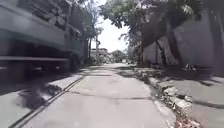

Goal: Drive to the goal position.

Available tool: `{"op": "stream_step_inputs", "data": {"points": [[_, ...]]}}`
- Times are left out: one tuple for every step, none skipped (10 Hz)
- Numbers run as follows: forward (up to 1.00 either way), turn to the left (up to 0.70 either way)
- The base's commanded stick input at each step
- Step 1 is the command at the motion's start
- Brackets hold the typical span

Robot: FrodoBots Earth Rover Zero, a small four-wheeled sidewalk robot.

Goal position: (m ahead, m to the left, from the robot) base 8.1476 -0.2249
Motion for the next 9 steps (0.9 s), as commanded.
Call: {"op": "stream_step_inputs", "data": {"points": [[1.00,0.00],[1.00,0.00],[1.00,0.00],[1.00,0.00],[1.00,0.00],[1.00,0.00],[1.00,0.00],[1.00,0.00],[1.00,0.00]]}}
